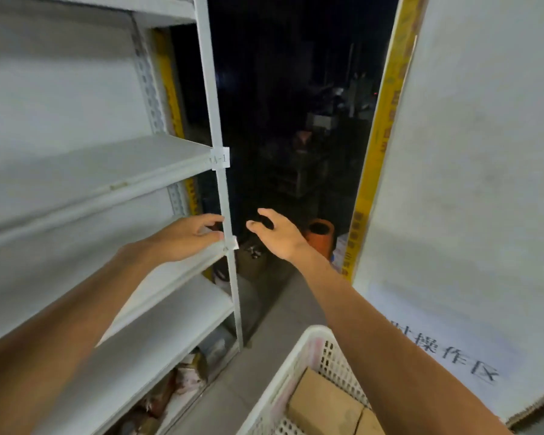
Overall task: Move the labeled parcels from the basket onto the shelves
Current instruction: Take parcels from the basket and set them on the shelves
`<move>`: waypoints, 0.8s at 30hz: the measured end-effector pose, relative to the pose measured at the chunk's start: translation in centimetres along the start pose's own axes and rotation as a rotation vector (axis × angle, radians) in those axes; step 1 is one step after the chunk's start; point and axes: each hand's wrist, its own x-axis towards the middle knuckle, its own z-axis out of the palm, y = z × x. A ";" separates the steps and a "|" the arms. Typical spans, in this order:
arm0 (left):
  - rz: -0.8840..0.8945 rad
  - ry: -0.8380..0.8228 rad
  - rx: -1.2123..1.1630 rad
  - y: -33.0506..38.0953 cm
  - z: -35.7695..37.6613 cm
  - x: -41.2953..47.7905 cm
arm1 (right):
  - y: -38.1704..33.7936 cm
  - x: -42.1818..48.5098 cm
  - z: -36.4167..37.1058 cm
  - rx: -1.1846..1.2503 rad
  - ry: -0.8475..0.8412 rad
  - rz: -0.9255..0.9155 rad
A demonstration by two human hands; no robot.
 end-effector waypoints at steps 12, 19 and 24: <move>-0.366 0.413 0.183 -8.1 -12.6 -17.3 | -12.5 1.5 12.3 -0.055 -0.434 -0.354; -0.546 0.623 0.026 -11.9 -17.2 -26.6 | -21.4 0.0 21.3 0.019 -0.564 -0.516; -0.628 0.706 0.065 -14.3 -19.4 -32.0 | -26.4 -1.7 27.4 -0.009 -0.674 -0.599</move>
